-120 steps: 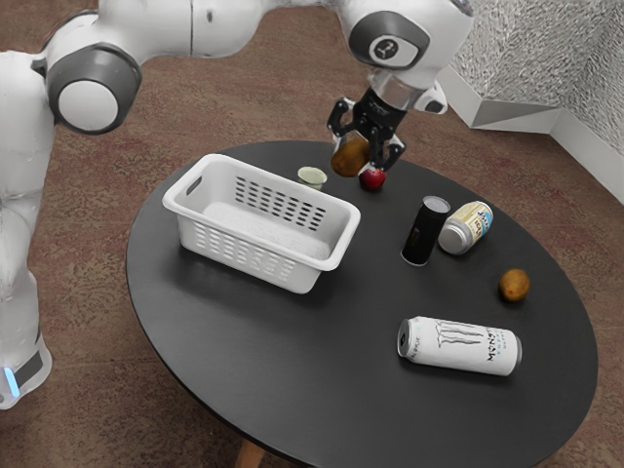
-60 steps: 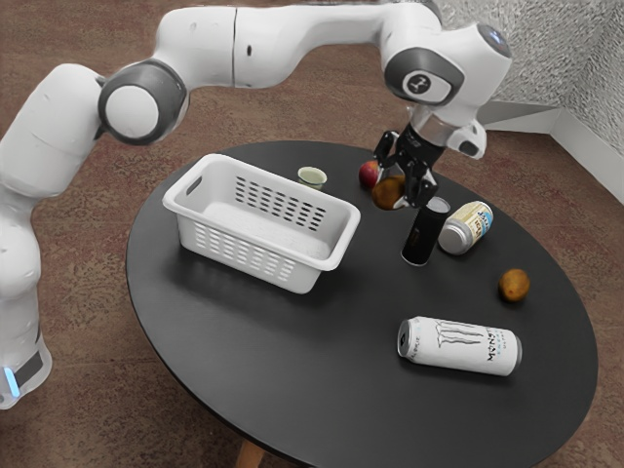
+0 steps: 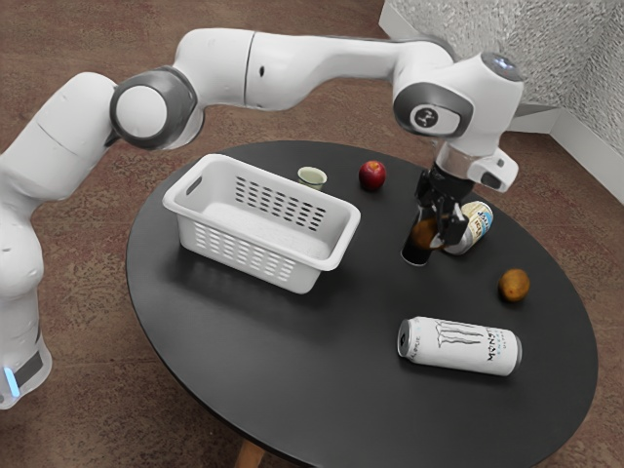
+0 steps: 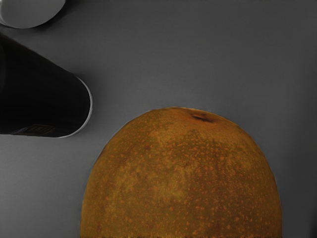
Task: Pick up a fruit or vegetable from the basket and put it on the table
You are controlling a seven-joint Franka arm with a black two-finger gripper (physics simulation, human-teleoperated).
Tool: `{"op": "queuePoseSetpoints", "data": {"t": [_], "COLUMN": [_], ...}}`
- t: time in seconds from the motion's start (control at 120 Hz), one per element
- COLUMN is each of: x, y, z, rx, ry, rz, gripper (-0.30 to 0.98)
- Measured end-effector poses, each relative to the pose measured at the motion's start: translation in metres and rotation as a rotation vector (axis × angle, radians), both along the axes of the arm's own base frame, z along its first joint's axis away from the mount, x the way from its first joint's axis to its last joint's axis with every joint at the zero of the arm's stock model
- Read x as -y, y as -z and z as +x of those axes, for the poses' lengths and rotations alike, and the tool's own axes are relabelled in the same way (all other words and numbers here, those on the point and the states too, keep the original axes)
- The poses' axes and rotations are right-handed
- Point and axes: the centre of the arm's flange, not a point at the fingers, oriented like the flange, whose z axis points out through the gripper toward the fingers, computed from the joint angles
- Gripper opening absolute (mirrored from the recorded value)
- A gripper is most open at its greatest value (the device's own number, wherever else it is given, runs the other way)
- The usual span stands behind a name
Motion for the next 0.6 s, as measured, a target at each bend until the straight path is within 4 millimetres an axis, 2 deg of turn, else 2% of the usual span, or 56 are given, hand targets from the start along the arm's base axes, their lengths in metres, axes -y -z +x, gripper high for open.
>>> {"op": "queuePoseSetpoints", "data": {"t": [0.15,0.208,0.283,0.467,0.517,0.567,0.6], "x": [-0.001,0.0,0.001,0.004,0.009,0.016,0.001], "y": [0.018,0.019,0.019,0.015,0.004,-0.036,-0.063], "z": [0.008,0.008,0.009,0.008,0.004,-0.014,-0.035], "rx": [-0.011,-0.009,-0.007,0.002,0.021,0.081,0.099], "ry": [0.035,0.046,0.058,0.083,0.087,0.067,0.011], "rz": [-0.024,-0.029,-0.036,-0.037,-0.004,0.093,0.181], "gripper": [0.2,0.36,0.49,0.63,0.65,0.66,0.67]}}
